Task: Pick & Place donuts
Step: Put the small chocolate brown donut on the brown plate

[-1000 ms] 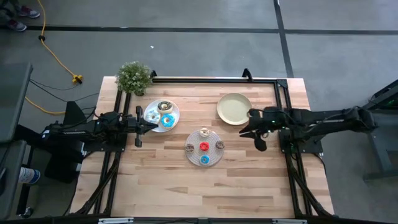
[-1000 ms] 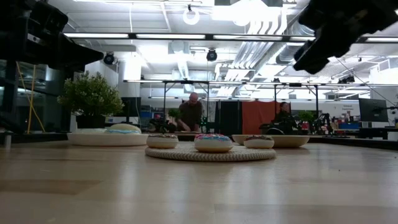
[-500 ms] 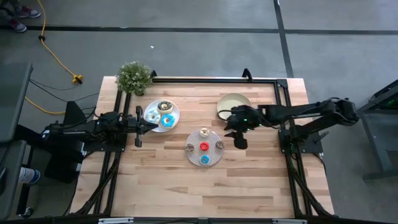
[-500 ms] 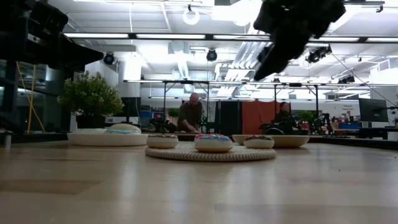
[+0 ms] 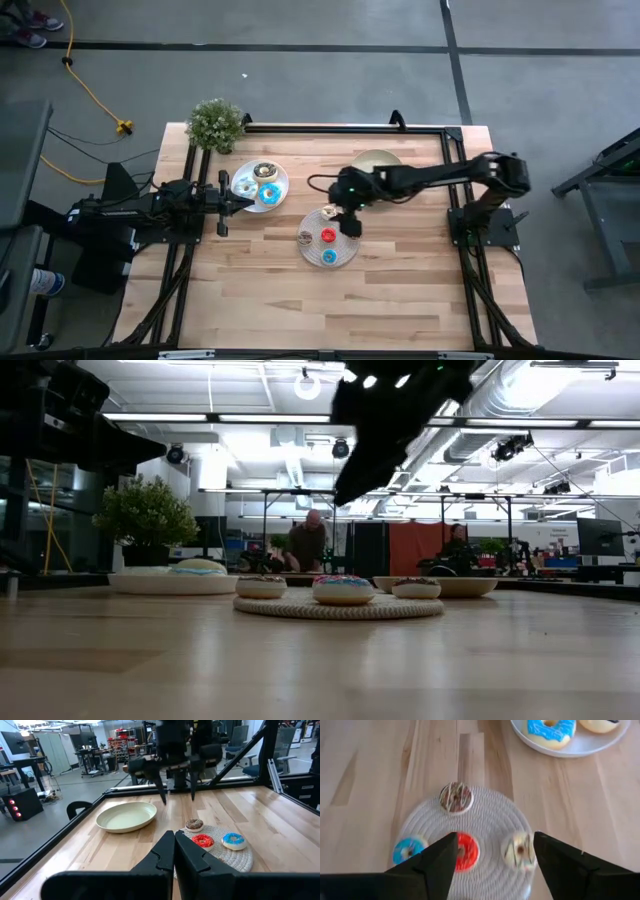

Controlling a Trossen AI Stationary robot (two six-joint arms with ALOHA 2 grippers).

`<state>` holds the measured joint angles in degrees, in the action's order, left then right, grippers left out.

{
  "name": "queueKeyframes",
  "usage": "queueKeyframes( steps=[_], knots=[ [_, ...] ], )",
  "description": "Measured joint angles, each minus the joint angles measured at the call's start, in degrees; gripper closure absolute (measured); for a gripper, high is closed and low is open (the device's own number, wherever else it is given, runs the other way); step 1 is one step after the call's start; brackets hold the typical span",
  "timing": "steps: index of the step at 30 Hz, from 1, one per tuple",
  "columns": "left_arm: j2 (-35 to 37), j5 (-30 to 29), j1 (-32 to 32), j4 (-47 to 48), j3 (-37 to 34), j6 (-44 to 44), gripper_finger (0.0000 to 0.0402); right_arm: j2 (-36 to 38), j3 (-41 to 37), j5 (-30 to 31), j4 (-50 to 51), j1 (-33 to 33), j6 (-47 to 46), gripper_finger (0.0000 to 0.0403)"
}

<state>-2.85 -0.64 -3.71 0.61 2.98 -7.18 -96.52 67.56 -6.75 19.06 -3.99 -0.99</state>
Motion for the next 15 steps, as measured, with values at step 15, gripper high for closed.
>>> queueKeyframes(
  steps=[15],
  knots=[
    [0.0,0.0,0.0,0.0,0.0,0.0,0.0401,-10.6,1.5,-0.1,-12.9,4.0,4.9,0.0146]
  ],
)
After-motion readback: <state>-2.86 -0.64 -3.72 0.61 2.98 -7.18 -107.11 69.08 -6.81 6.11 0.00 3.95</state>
